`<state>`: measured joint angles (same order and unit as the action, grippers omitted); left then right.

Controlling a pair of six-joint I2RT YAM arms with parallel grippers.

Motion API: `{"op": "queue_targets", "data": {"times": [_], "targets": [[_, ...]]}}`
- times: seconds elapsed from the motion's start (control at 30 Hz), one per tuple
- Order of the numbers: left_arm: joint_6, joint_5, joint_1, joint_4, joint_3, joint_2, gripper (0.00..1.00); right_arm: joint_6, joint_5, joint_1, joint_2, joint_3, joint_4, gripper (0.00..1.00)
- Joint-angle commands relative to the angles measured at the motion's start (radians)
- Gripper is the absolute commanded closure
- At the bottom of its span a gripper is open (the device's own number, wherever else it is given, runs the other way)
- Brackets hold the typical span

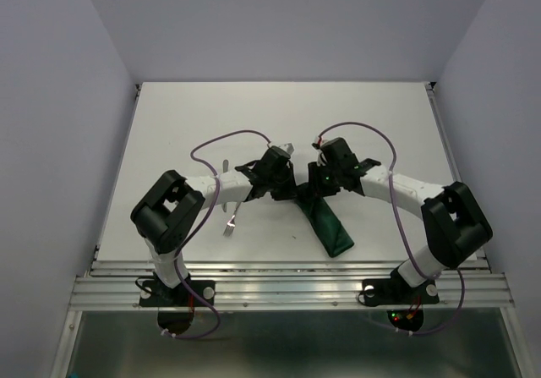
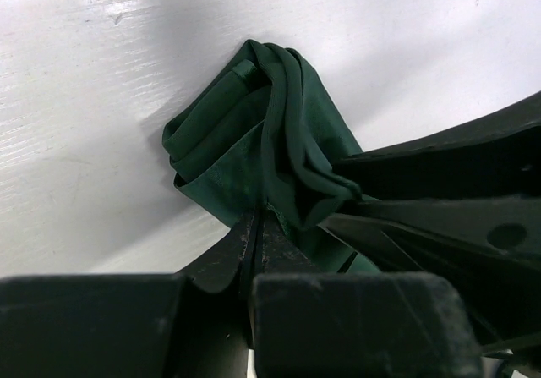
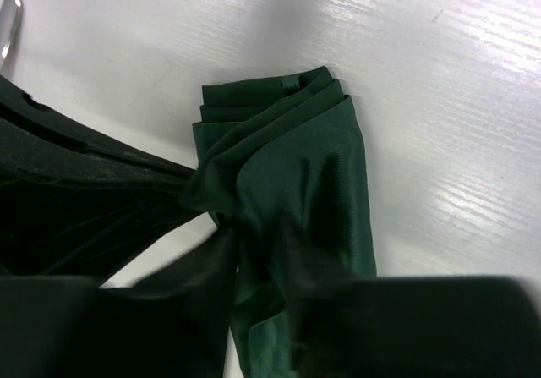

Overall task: Fold the napkin into a case and place the utensils inside
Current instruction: Stuff the top corner of the smaller-rectangle-folded napkin into the folded napkin.

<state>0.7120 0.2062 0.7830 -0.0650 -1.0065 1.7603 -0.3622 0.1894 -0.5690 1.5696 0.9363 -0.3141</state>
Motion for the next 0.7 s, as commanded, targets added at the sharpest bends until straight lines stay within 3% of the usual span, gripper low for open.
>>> {"op": "queue_targets", "data": {"times": [0.0,0.07,0.17,0.47,0.67], "targets": [[0.000,0.010,-0.005,-0.035,0.011,-0.009,1.00,-0.030,-0.007,-0.006,-0.083,-0.007,0.009,0.60],[0.000,0.010,-0.007,-0.038,0.013,-0.012,1.00,-0.043,-0.005,-0.006,-0.112,-0.028,0.017,0.47],[-0.003,0.010,-0.007,-0.038,0.016,-0.016,1.00,-0.064,-0.019,-0.006,-0.178,-0.069,0.018,0.40],[-0.005,0.015,-0.016,-0.038,0.019,-0.018,1.00,-0.104,-0.185,-0.069,-0.327,-0.102,-0.204,0.41],[-0.003,0.022,-0.034,-0.047,0.020,-0.015,1.00,-0.248,-0.339,-0.222,-0.358,-0.140,-0.338,0.41]]}}
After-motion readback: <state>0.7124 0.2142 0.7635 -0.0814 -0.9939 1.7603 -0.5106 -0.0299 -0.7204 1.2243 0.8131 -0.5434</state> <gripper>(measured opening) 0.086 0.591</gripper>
